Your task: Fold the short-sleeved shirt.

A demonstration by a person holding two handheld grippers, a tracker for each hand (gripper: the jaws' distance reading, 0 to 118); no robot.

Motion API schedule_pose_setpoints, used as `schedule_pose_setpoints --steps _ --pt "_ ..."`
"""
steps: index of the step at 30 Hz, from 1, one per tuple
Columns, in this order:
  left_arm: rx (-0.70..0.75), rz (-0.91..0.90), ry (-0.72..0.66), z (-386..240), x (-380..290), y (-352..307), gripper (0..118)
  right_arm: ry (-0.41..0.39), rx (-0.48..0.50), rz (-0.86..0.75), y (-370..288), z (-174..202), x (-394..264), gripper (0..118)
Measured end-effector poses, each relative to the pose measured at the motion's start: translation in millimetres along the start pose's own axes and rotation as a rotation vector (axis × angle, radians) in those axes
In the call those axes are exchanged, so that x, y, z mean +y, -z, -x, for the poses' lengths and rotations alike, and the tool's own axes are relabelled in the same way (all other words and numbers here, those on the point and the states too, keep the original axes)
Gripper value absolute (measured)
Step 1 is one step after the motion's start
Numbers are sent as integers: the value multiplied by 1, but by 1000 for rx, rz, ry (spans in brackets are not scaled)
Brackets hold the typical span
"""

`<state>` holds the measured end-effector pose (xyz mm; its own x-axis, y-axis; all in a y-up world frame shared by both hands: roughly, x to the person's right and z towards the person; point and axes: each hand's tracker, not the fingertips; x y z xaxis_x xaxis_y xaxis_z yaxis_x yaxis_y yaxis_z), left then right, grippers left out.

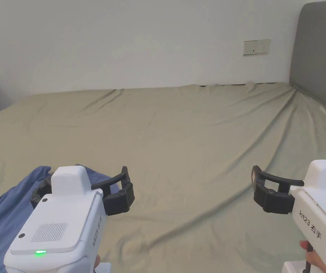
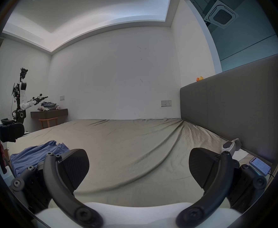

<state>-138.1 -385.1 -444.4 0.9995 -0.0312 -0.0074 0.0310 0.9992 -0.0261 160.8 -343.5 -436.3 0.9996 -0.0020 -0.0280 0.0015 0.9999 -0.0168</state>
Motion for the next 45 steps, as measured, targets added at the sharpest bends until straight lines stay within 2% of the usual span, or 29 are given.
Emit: schedule_pose_setpoints --steps 4,5,6,7,8,9,10,11,12,13,14,19,22,24,28,31,32,35,41,45 --pt "-12 9 -13 -1 2 -1 118 -5 -4 4 -2 3 1 118" --pt "-29 13 -27 0 5 -2 113 -16 -18 10 -1 3 0 117" --pt "-36 5 -41 -1 8 -5 97 -29 -27 10 -1 4 0 113" --pt "-26 4 -39 -3 12 -5 61 -34 -13 -4 -5 5 1 95" --pt "6 10 -31 -5 15 -4 0 -23 -1 -12 -7 5 2 26" --pt "29 25 -35 -6 14 -2 0 -96 -26 -66 -8 9 -1 0" --pt "8 15 -54 -4 16 -3 0 -66 -69 -72 -8 10 3 0" --pt "-50 55 -56 -3 17 0 0 -86 -43 -95 -14 13 3 0" --pt "-74 73 -47 -3 17 2 0 11 15 -1 -13 8 8 0" --pt "-51 60 -44 -4 16 2 0 52 -19 93 0 3 4 0" --pt "-42 56 -36 -9 16 -2 0 -87 -25 -39 -6 12 -1 0" --pt "-12 47 -45 -5 25 -5 0 2 -8 47 2 9 -2 0" --pt "61 30 -24 12 27 -11 0 7 33 45 4 22 0 0" --pt "134 27 2 28 30 -18 0 18 107 55 6 40 6 0" --pt "321 23 11 77 34 -42 0 -35 268 -6 -10 103 21 0" --pt "460 34 -30 116 30 -60 0 -82 390 -80 -4 130 18 0" --pt "491 46 -46 128 30 -64 0 -59 439 -38 -1 142 19 0" --pt "576 48 -94 158 27 -80 0 -60 534 -40 -15 186 24 0" --pt "601 73 -96 178 23 -74 0 -24 586 -2 15 210 23 0" --pt "517 178 -105 180 19 -23 0 -35 582 13 43 200 17 0"
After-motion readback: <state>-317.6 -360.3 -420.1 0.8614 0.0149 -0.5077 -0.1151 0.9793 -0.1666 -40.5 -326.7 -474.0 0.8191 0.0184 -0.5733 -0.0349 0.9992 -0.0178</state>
